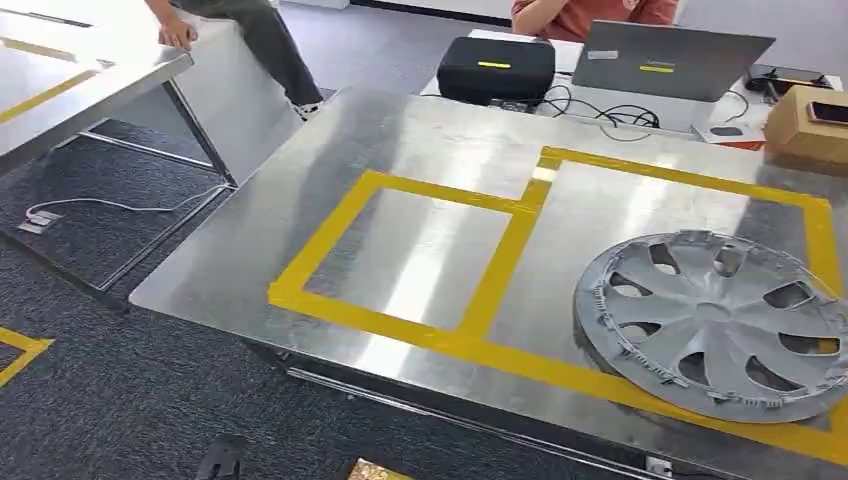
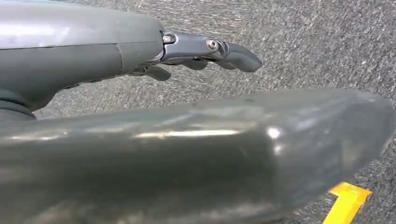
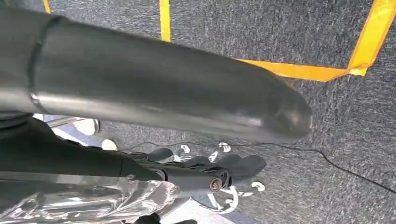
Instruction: Take the parts from the cabinet and place them on the table.
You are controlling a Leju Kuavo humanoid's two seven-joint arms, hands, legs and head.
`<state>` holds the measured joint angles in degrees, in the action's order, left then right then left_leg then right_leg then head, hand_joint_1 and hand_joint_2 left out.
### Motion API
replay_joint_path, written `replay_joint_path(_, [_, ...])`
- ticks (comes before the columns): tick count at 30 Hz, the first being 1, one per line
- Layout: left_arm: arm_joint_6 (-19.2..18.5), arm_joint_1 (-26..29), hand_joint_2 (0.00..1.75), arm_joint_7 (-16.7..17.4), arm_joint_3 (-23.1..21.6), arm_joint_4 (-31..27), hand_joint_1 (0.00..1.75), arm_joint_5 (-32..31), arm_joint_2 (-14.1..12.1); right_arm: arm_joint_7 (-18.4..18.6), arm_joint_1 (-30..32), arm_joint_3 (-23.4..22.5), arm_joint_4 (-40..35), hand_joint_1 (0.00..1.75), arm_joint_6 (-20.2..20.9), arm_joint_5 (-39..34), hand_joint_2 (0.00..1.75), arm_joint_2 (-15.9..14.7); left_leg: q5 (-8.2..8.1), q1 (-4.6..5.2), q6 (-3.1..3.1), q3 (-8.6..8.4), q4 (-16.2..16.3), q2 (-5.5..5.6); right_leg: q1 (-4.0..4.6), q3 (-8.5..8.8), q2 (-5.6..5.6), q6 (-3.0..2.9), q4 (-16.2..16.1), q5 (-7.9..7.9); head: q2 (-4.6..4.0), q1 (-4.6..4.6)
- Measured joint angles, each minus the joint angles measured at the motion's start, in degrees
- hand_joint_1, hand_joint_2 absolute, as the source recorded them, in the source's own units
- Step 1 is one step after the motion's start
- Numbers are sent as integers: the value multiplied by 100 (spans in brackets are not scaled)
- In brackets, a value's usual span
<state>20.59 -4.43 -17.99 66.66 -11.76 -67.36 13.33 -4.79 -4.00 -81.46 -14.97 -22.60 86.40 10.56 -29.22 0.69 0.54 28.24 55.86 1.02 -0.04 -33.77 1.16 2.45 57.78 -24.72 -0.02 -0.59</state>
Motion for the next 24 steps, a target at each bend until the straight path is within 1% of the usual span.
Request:
replay_joint_path(5, [-2, 0, 0, -2, 2, 0, 0, 35, -11, 0, 0, 2, 13, 0, 0, -2, 0, 2, 2, 48, 63, 1, 3, 0, -51, 1, 2, 53, -17, 18, 0, 0])
replay_joint_path(6, [-2, -1, 0, -2, 2, 0, 0, 37, -13, 0, 1, 2, 17, 0, 0, -2, 0, 2, 28, 60, 91, 3, 6, 0, -63, 5, 4, 85, -29, 48, 0, -4])
replay_joint_path(7, [-2, -5, 0, -2, 2, 0, 0, 37, -11, 0, 2, 2, 22, 0, 0, -4, 0, 0, 81, 44, 124, 0, -32, -5, -52, 7, 12, 116, -36, 76, 0, -7])
replay_joint_path(8, [-2, -17, 0, -2, 2, 0, 0, 37, -9, 2, 1, 2, 22, 0, -4, -9, 0, -4, 140, -7, 152, -18, -91, -36, -46, -68, 8, 125, 13, -19, -2, -5])
replay_joint_path(9, [-2, -25, 0, -7, 4, 0, 0, 37, -9, 4, 2, 2, 22, 0, -13, -17, 0, -6, 152, -17, 165, -13, -103, -34, -37, -139, -18, 147, 203, -193, -2, 28])
replay_joint_path(10, [-4, -22, 0, -9, 4, 0, 0, 37, -9, 9, -1, 2, 22, 0, -13, -22, 0, -7, 157, -22, 174, 0, -102, -37, -49, -288, -37, 161, 587, -421, -2, 37])
replay_joint_path(11, [-4, -17, 0, -9, 7, 0, 0, 37, -7, 9, -4, 2, 24, 0, -13, -22, 0, -11, 157, -21, 174, 2, -98, -50, -58, -480, -58, 170, 1074, -646, 0, 24])
replay_joint_path(12, [-4, -13, 0, -9, 7, 0, 0, 37, -7, 9, -2, 2, 26, 0, -13, -22, 0, -11, 158, -21, 173, 8, -95, -66, -61, -671, -66, 180, 1553, -831, 0, 28])
replay_joint_path(13, [-4, -13, 0, -9, 9, 0, 0, 37, -9, 9, 6, 2, 31, 0, -13, -22, 0, -11, 161, -21, 169, 11, -89, -70, -63, -762, -70, 190, 1803, -873, 0, 28])
replay_joint_path(14, [-4, -13, 0, -9, 9, 0, 0, 37, -9, 11, 13, 2, 33, 0, -13, -22, 0, -13, 162, -23, 165, 9, -86, -72, -69, -704, -72, 193, 1745, -772, 0, 28])
replay_joint_path(15, [-4, -15, 0, -9, 11, 0, 0, 33, -7, 15, 11, 2, 33, 0, -13, -22, 0, -24, 160, -32, 153, 9, -77, -71, -71, -519, -72, 197, 1416, -555, 0, 26])
replay_joint_path(16, [-4, -18, 0, -9, 11, 0, 0, 33, -2, 20, 4, 2, 33, 0, -13, -22, 0, -31, 151, -46, 130, 8, -65, -68, -74, -249, -74, 197, 929, -312, -2, 26])
replay_joint_path(17, [-4, -20, 0, -9, 11, 0, 0, 31, 2, 22, -3, 4, 33, 0, -13, -22, 0, -35, 137, -60, 101, 7, -45, -64, -85, 58, -78, 210, 380, -108, 0, 28])
replay_joint_path(18, [-2, -21, 0, -9, 11, 0, 0, 31, -4, 26, -22, 6, 41, 0, -11, -20, 0, -33, 131, -45, 48, 27, -31, -59, -66, 272, -59, 214, 95, -273, -2, 39])
replay_joint_path(19, [0, -24, 0, -9, 11, 0, 0, 24, -2, 26, -37, 7, 46, 0, -9, -20, 0, -33, 134, -20, 6, 60, -11, -54, -54, 291, -35, 122, 67, -198, 0, 24])
replay_joint_path(20, [2, -24, 0, -7, 11, 0, 0, 18, 0, 33, -32, 9, 46, 0, -7, -20, 0, -33, 162, -18, -34, 54, 18, -51, -63, 253, -44, 111, 58, -207, -2, 22])
replay_joint_path(21, [7, -24, 0, -2, 11, 0, 0, 13, 2, 44, -30, 9, 46, 0, -4, -20, 0, -33, 185, -24, -66, 71, 14, -48, -52, 226, -40, 97, 77, -203, 0, 20])
replay_joint_path(22, [15, -24, 0, 0, 11, 0, 0, 6, 0, 46, -27, 9, 46, 0, -2, -17, 0, -35, 198, -34, -91, 86, 13, -47, -43, 200, -40, 62, 85, -193, 0, 24])
replay_joint_path(23, [22, -23, 0, 0, 11, 0, 0, -7, -2, 50, -31, 11, 46, 0, -2, -20, 0, -33, 151, -34, -119, 122, 36, -47, -76, 174, -53, 0, 53, -157, 0, 28])
replay_joint_path(24, [26, -25, 0, 0, 11, 0, 0, -13, -2, 52, -36, 13, 46, 0, 2, -18, 0, -35, -15, -39, -156, 182, 160, -56, -78, 131, -57, -57, 52, -125, 0, 7])
